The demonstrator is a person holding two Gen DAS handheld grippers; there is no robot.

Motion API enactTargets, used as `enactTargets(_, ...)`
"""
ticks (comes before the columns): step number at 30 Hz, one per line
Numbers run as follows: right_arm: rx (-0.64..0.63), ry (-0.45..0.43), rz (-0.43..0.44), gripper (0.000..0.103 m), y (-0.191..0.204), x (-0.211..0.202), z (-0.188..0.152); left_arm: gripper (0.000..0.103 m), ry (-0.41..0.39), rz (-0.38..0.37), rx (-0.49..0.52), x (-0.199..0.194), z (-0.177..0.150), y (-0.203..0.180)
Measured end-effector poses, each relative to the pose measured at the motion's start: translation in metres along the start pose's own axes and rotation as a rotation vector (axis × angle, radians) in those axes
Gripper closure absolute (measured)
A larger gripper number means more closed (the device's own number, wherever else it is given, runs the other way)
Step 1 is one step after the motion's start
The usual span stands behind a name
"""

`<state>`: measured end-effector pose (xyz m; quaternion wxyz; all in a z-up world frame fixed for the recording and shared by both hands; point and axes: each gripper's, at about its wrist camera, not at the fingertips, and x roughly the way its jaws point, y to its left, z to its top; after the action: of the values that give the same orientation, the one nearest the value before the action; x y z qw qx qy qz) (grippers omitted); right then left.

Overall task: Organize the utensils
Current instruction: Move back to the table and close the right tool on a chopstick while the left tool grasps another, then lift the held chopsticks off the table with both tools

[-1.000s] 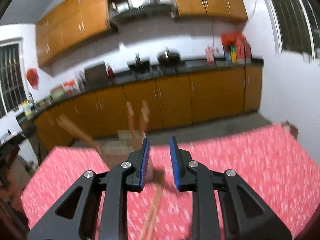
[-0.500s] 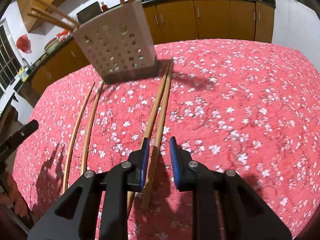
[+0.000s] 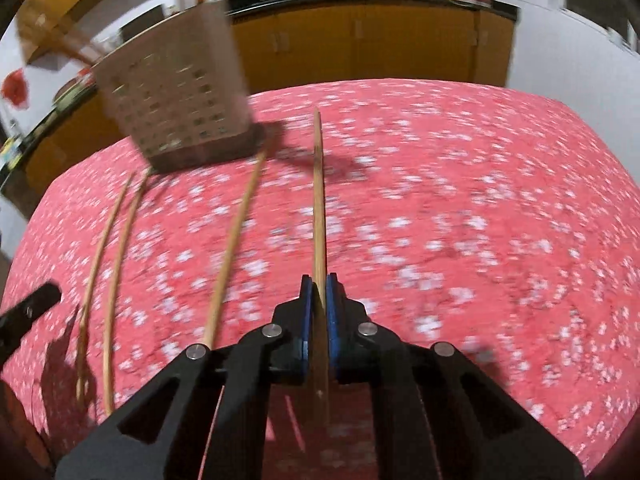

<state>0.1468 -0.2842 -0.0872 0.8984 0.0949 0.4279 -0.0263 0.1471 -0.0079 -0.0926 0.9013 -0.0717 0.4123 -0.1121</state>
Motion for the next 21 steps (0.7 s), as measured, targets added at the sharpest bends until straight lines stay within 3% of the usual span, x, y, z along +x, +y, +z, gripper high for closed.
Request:
enactTargets(8, 0.025, -0.004, -0.010, 0.095, -0.017, -0.004, 0.000, 0.082, 0.061, 0.031, 0.037, 0.021, -0.008, -0.013)
enactTargets(11, 0.018, -0.004, -0.002, 0.095, -0.016, -0.003, 0.000, 0.093, 0.062, 0.072, 0.054, 0.024, -0.010, -0.014)
enactTargets(21, -0.039, -0.006, 0.045, 0.095, 0.005, 0.000, 0.002, 0.095, 0.048, 0.172, -0.001, 0.029, 0.014, 0.032)
